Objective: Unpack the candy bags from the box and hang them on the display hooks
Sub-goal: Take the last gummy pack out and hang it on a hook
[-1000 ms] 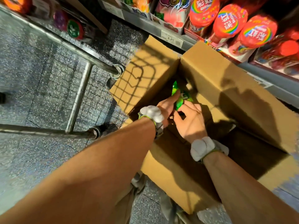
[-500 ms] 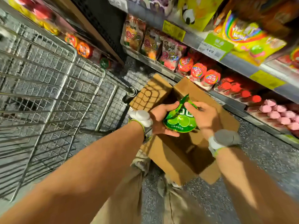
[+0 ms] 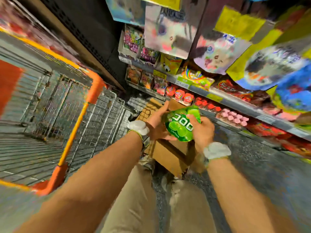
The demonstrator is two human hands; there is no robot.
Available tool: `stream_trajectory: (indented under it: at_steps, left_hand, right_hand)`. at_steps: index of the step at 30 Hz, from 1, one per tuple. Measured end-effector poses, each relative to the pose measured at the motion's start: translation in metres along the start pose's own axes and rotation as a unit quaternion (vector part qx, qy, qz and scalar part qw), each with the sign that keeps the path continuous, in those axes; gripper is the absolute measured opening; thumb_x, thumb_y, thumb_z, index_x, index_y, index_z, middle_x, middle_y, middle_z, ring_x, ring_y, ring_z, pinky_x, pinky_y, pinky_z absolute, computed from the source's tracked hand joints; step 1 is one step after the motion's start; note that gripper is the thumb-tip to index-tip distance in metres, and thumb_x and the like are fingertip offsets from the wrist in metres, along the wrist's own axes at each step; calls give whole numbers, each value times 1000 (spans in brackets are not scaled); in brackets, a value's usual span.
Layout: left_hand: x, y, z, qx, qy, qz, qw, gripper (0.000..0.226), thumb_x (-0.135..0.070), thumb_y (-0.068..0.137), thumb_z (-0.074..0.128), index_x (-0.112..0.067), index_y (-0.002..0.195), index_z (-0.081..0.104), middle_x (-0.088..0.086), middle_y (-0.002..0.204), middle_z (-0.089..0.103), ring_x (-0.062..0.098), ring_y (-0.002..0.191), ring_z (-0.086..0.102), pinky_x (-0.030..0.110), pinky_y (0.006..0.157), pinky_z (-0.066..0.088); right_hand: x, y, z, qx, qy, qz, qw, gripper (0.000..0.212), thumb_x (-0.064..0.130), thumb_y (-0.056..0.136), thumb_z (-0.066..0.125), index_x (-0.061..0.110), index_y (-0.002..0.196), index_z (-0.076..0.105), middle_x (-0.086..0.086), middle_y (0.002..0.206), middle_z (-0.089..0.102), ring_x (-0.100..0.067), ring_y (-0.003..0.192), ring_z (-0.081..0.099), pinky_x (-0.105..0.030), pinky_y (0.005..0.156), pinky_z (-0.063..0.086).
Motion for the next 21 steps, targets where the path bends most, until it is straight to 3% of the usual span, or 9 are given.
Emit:
stream_trajectory:
  at_steps: [3, 5, 7, 10, 12, 15, 17, 18, 21]
  left_hand:
    - [-17, -42, 12, 0, 31, 50, 998, 41, -57, 96, 42, -24, 105, 65, 1, 99, 71, 27, 96, 66, 54, 90, 51]
    - [-31, -67, 17, -25, 68, 107, 992, 35, -50, 96, 49, -21, 107, 65, 6, 104, 70, 29, 93, 65, 52, 86, 53]
    - [-46, -91, 19, -78, 124, 177, 973, 36, -52, 92, 55, -20, 104, 65, 11, 108, 65, 28, 94, 62, 48, 85, 53]
    - [-64, -112, 22, -121, 199, 256, 938, 46, -68, 75, 59, -24, 88, 69, 6, 94, 67, 24, 94, 63, 52, 93, 51]
    - [-83, -132, 30, -125, 221, 310, 916, 49, -68, 74, 60, -19, 74, 65, 5, 80, 61, 19, 84, 58, 51, 89, 49]
    - [-114, -168, 53, -107, 231, 370, 894, 57, -60, 83, 59, -4, 71, 54, 9, 67, 50, 17, 64, 48, 44, 65, 43]
    - [-131, -197, 72, -102, 242, 403, 876, 59, -58, 85, 58, -1, 72, 52, 11, 66, 47, 18, 63, 45, 40, 64, 41]
    - [-140, -211, 82, -105, 257, 418, 865, 56, -57, 86, 56, -2, 75, 55, 14, 72, 51, 19, 68, 48, 42, 68, 45]
    - [-165, -260, 109, -113, 298, 460, 828, 30, -38, 99, 48, -14, 87, 62, 9, 88, 61, 19, 84, 55, 39, 83, 48]
  right_hand:
    - [26, -27, -11, 11, 46, 15, 999, 24, 27, 86, 77, 19, 69, 62, 3, 65, 62, -16, 64, 58, -29, 61, 51]
    - [48, -44, -16, 39, 66, 8, 997, 13, 25, 86, 77, 19, 78, 68, -7, 83, 73, -31, 84, 69, -41, 77, 59]
    - [69, -62, -21, 62, 95, 0, 994, 5, 16, 88, 73, 20, 89, 70, -15, 102, 74, -39, 100, 68, -52, 88, 56]
    - [96, -79, -25, 79, 104, -36, 991, 10, 15, 90, 71, 17, 99, 72, -13, 104, 74, -37, 100, 69, -52, 88, 56]
    - [125, -96, -34, 84, 114, -72, 987, 12, 30, 86, 72, 21, 94, 74, -11, 101, 75, -34, 97, 70, -56, 88, 56]
    - [162, -109, -42, 82, 125, -105, 983, 57, 65, 75, 72, 22, 112, 71, -7, 116, 72, -27, 108, 67, -54, 94, 54]
    - [194, -125, -51, 85, 136, -137, 977, 92, 80, 68, 67, 14, 131, 61, -7, 130, 65, -26, 119, 62, -52, 101, 50]
    - [213, -137, -56, 83, 133, -155, 976, 90, 74, 75, 66, 8, 135, 57, -8, 132, 63, -26, 120, 60, -51, 103, 49]
    - [261, -165, -69, 73, 129, -198, 969, 48, 38, 99, 56, -2, 125, 58, -4, 124, 62, -17, 109, 56, -35, 99, 46]
Point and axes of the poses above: each hand's wrist, its own y-axis towards the middle knuckle, its own z-axis out of the palm, x = y × z, the point moved 7 cm from there along y, towards the middle knuckle
